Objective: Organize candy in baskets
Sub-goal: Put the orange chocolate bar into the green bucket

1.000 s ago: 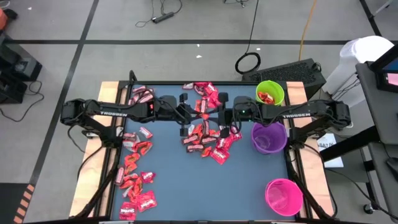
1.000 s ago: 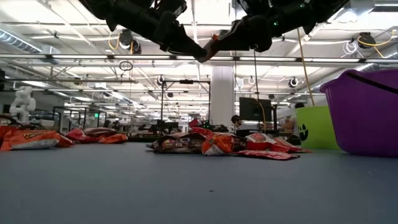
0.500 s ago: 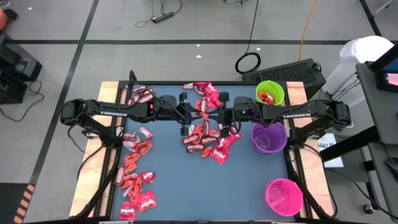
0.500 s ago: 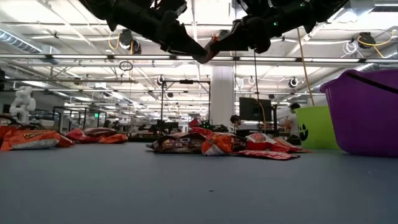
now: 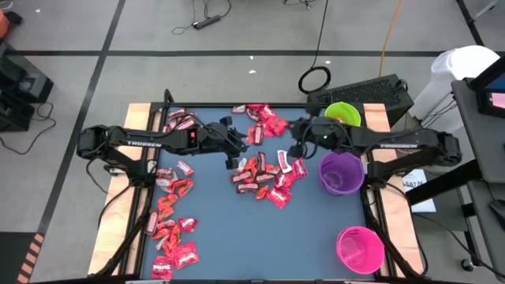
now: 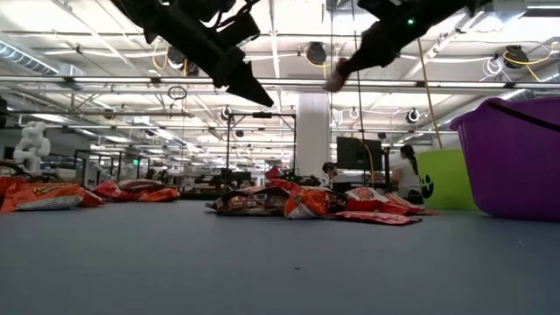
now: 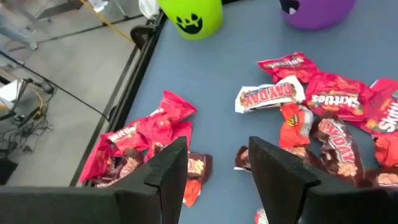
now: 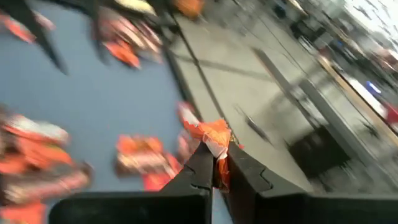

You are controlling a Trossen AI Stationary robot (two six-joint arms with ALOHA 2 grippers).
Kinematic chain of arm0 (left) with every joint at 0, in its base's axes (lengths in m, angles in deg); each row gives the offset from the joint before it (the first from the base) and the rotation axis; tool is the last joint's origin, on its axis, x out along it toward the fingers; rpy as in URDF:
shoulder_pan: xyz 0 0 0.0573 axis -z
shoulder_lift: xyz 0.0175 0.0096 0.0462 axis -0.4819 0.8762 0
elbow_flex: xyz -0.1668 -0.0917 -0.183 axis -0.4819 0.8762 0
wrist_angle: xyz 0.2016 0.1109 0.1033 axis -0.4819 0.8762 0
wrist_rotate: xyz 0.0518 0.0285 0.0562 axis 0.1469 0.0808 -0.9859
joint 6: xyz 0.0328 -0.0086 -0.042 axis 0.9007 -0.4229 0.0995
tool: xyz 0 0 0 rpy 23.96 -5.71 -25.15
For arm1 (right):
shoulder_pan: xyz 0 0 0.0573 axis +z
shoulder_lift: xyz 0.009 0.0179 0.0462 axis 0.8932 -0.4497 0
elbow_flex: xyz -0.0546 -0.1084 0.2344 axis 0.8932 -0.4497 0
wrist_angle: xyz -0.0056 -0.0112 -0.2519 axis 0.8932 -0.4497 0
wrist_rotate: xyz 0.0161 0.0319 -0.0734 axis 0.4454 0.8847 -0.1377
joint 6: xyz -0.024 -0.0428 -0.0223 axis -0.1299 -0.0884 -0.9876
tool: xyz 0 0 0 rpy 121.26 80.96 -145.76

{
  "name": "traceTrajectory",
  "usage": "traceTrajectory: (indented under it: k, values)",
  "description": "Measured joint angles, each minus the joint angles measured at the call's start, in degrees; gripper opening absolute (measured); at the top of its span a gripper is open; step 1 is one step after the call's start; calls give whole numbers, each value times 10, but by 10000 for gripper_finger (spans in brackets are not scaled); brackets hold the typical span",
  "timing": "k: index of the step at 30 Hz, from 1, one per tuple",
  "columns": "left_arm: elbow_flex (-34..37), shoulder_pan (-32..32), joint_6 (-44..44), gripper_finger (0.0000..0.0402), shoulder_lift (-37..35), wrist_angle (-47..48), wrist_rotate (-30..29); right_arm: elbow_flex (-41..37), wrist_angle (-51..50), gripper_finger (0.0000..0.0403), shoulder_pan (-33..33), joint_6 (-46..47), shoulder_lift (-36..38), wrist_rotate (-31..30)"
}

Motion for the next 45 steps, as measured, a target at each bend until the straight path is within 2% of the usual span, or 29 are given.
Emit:
traceTrajectory:
  k: [6, 16, 18, 24, 33, 38, 45]
  values:
    - [0, 0, -1, 176, 1, 6, 2, 0, -122, 16, -41, 37, 57, -75]
    - [0, 0, -1, 176, 1, 4, 4, -1, -304, 16, -181, 100, 84, -71]
    - [0, 0, -1, 176, 1, 4, 4, -1, -318, 16, -212, 114, 82, -55]
    - [0, 0, -1, 176, 1, 4, 4, -1, -353, 16, -310, 147, 70, 77]
    - [0, 0, -1, 176, 1, 4, 4, -1, -369, 19, -388, 171, 20, 92]
    - [0, 0, -1, 176, 1, 4, 4, -1, -368, 47, -399, 171, 3, 93]
    - [0, -1, -2, 176, 1, 7, 4, -1, -362, 131, -400, 159, 10, 92]
